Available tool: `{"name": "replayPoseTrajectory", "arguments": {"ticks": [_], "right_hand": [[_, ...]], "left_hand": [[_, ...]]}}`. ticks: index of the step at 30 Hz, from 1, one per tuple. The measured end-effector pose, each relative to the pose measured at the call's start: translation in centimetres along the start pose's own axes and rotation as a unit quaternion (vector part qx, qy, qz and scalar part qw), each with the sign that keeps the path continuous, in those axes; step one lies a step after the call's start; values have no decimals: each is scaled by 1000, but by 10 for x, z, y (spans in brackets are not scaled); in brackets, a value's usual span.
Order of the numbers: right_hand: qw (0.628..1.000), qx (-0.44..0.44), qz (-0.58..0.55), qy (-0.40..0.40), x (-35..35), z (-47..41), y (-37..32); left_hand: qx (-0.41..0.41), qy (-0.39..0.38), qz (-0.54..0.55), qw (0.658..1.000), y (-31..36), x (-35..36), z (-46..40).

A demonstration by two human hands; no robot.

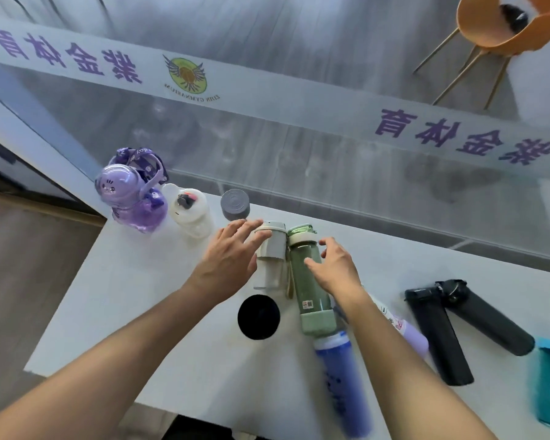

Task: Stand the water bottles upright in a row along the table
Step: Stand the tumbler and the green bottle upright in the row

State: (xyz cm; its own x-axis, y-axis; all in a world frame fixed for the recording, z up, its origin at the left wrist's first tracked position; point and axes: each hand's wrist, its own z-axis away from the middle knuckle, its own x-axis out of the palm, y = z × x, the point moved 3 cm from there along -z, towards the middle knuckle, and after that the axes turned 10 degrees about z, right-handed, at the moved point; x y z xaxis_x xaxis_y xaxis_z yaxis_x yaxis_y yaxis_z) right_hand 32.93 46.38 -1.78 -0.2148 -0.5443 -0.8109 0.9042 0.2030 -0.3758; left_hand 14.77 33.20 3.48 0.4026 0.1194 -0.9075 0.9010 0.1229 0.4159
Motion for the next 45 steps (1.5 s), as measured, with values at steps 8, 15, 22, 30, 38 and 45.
{"name": "replayPoseTrajectory", "arguments": {"ticks": [8, 15, 22, 30, 38, 45], "right_hand": [[1000, 18, 11, -21, 24, -35, 0], [998, 46, 0, -34, 34, -46, 5], [995, 95, 3, -19, 27, -47, 26], [992, 123, -12, -9, 20, -43, 42], [992, 122, -33, -6, 19, -40, 45], [991, 117, -55, -17, 17, -39, 46]], "left_hand": [[-54, -119, 41, 991, 6, 26, -34], [-73, -228, -93, 966, 3, 69, -73], [-66, -213, -113, 968, 6, 84, -91], [-107, -186, -84, 973, 3, 97, -96], [-213, -212, -18, 954, 2, 98, -109], [-134, -98, 52, 985, 16, 63, -108]]}}
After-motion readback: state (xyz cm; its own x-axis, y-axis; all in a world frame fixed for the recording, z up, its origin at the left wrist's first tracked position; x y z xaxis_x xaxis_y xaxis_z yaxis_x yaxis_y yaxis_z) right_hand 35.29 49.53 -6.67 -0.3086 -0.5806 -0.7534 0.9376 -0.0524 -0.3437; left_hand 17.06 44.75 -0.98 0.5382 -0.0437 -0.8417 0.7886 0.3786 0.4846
